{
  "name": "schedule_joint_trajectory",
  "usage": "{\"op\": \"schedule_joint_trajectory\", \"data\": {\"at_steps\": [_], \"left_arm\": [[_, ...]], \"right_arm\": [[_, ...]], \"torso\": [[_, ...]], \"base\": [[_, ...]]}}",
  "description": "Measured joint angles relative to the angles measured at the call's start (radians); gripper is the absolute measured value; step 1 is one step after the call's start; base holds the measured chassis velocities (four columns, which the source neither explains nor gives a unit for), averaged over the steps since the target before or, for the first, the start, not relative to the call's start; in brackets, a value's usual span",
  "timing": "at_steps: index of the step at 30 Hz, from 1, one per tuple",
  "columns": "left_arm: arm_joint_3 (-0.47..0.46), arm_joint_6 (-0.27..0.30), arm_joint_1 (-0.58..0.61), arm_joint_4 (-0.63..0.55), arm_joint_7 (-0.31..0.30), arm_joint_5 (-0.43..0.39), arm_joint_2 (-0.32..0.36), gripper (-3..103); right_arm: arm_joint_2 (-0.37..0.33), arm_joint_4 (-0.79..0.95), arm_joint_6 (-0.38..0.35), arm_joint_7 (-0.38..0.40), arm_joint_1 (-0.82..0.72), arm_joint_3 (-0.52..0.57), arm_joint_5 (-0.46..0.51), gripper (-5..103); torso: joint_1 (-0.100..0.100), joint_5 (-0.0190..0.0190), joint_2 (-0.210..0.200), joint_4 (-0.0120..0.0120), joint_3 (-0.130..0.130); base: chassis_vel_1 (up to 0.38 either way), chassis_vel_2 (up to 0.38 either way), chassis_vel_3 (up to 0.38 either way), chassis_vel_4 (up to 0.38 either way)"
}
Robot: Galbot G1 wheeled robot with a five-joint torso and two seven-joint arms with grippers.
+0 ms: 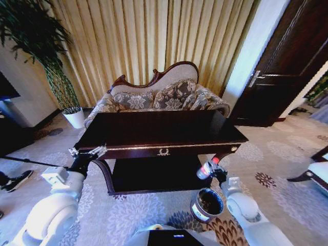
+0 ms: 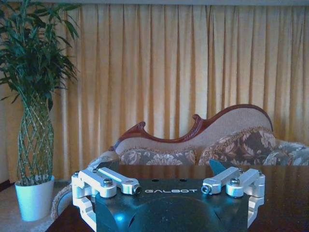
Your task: Move to the front of the table and place the trash on the table into the trash bin.
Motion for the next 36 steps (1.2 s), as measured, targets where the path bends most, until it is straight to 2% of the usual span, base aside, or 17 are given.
{"op": "schedule_joint_trajectory", "data": {"at_steps": [2,6,13,16,17,20,21,23,26,28,29,32,36], "left_arm": [[-0.002,-0.003,0.000,0.000,0.000,0.000,0.001,100],[-0.003,-0.005,-0.003,0.000,0.000,-0.001,0.002,100],[0.005,-0.006,-0.004,0.000,0.001,-0.001,0.005,100],[0.005,-0.006,-0.004,0.000,0.001,-0.001,0.011,100],[0.005,-0.006,-0.004,0.000,0.001,-0.001,0.013,100],[0.006,-0.006,-0.006,0.000,0.001,0.000,0.016,100],[0.006,-0.006,-0.006,0.000,0.001,0.000,0.016,100],[0.010,-0.005,-0.007,0.000,0.001,0.003,0.015,100],[0.012,-0.006,-0.007,0.000,0.001,0.009,0.013,100],[0.013,-0.006,-0.007,0.000,0.000,0.010,0.010,100],[0.013,-0.006,-0.007,0.000,0.000,0.010,0.010,100],[0.014,-0.006,-0.007,0.000,0.000,0.010,0.006,100],[0.015,-0.006,-0.007,0.000,0.000,0.010,0.003,100]], "right_arm": [[0.004,-0.138,0.037,0.001,0.047,-0.012,-0.055,27],[0.017,-0.311,0.067,0.001,0.102,-0.017,-0.080,27],[0.048,-0.449,0.092,0.000,0.147,-0.013,-0.118,27],[0.057,-0.458,0.089,0.000,0.148,-0.012,-0.129,37],[0.059,-0.457,0.088,0.000,0.148,-0.011,-0.130,37],[0.069,-0.451,0.081,0.005,0.147,-0.010,-0.132,53],[0.069,-0.451,0.081,0.005,0.147,-0.010,-0.132,53],[0.073,-0.446,0.077,0.014,0.147,-0.009,-0.131,64],[0.074,-0.444,0.076,0.020,0.147,-0.007,-0.131,70],[0.074,-0.442,0.075,0.022,0.143,-0.003,-0.126,80],[0.074,-0.442,0.075,0.022,0.143,-0.003,-0.126,80],[0.073,-0.412,0.074,0.022,0.127,0.006,-0.098,95],[0.062,-0.304,0.066,0.020,0.085,0.032,-0.030,100]], "torso": [[0.000,0.0002,0.000,0.0002,0.000],[0.000,0.0003,0.000,-0.0001,0.000],[0.000,-0.0001,0.000,0.0000,0.000],[0.000,-0.0001,0.000,0.0000,0.000],[0.000,-0.0001,0.000,0.0000,0.000],[0.000,0.0000,0.000,-0.0001,0.000],[0.000,0.0000,0.000,-0.0001,0.000],[0.000,-0.0001,0.000,0.0001,0.000],[0.000,-0.0001,0.000,0.0001,0.000],[0.000,0.0000,0.000,0.0000,0.000],[0.000,0.0000,0.000,0.0000,0.000],[0.000,0.0002,0.000,-0.0001,0.000],[0.000,0.0002,0.000,0.0003,0.000]], "base": [[0.000,0.000,0.000,0.000],[0.000,0.000,0.000,0.000],[0.000,0.000,0.000,0.000],[0.000,0.000,0.000,0.000],[0.000,0.000,0.000,0.000],[0.000,0.000,0.000,0.000],[0.000,0.000,0.000,0.000],[0.000,0.000,0.000,0.000],[0.000,0.000,0.000,0.000],[0.000,0.000,0.000,0.000],[0.000,0.000,0.000,0.000],[0.000,0.000,0.000,0.000],[0.000,0.000,0.000,0.000]]}}
